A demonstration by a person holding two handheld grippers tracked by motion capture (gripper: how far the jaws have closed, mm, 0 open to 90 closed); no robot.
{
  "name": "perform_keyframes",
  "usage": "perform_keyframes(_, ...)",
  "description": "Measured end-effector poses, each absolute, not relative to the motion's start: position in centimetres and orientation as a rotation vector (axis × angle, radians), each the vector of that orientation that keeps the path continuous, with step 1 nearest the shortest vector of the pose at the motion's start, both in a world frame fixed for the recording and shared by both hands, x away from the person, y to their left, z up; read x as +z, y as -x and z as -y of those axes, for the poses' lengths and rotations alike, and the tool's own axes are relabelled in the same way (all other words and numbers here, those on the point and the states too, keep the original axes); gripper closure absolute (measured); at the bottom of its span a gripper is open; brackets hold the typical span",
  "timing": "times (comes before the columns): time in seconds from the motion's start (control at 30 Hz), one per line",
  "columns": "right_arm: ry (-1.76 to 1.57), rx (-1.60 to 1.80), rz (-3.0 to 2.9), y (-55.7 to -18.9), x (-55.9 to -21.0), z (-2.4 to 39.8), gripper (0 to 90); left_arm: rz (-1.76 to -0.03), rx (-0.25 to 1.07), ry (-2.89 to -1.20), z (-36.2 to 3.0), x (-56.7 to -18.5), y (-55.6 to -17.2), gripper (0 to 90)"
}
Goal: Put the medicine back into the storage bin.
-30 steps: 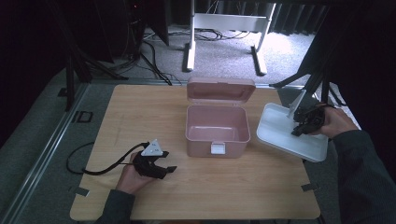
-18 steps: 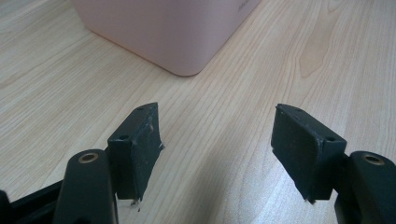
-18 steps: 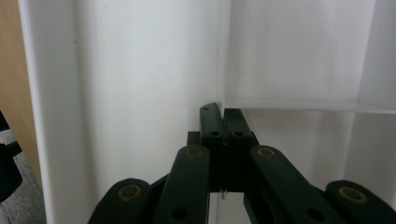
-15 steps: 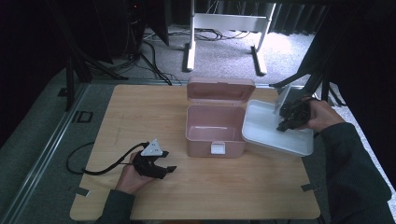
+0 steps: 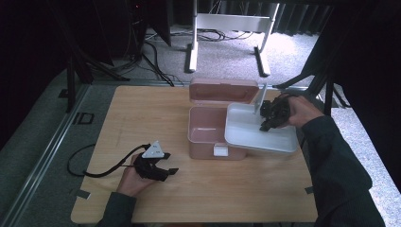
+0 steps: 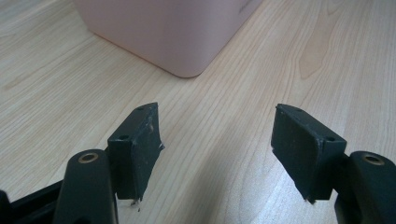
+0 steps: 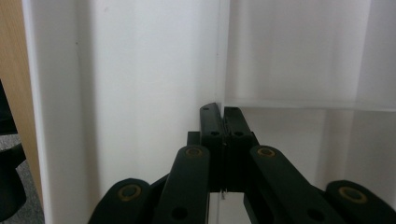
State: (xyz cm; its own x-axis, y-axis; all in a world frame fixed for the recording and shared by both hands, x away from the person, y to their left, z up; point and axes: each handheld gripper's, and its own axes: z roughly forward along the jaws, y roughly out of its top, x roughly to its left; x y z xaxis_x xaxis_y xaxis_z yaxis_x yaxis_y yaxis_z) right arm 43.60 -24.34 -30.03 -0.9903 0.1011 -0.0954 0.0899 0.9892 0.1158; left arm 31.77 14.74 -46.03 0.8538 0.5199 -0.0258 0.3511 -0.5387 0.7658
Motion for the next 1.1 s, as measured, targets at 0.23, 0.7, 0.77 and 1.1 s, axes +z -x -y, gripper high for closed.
perform_keyframes(0.23,-0.12,0.18,-3.043,-44.3,-30.3,21.8,89.3,-0.63,0.26,-2.188,-14.8,-46.0,-31.8,33.0)
perform_keyframes(0.7,-0.029,0.241,-3.035,-45.0,-30.8,16.8,89.3,-0.626,0.263,-2.184,-14.9,-45.9,-31.7,32.9)
perform_keyframes(0.77,-0.013,0.244,-3.032,-45.1,-31.0,16.2,89.3,-0.628,0.263,-2.184,-14.9,-45.9,-31.7,33.0)
perform_keyframes(1.1,-0.019,0.261,-3.03,-46.0,-31.8,14.5,89.3,-0.628,0.261,-2.182,-14.9,-45.9,-31.8,32.9)
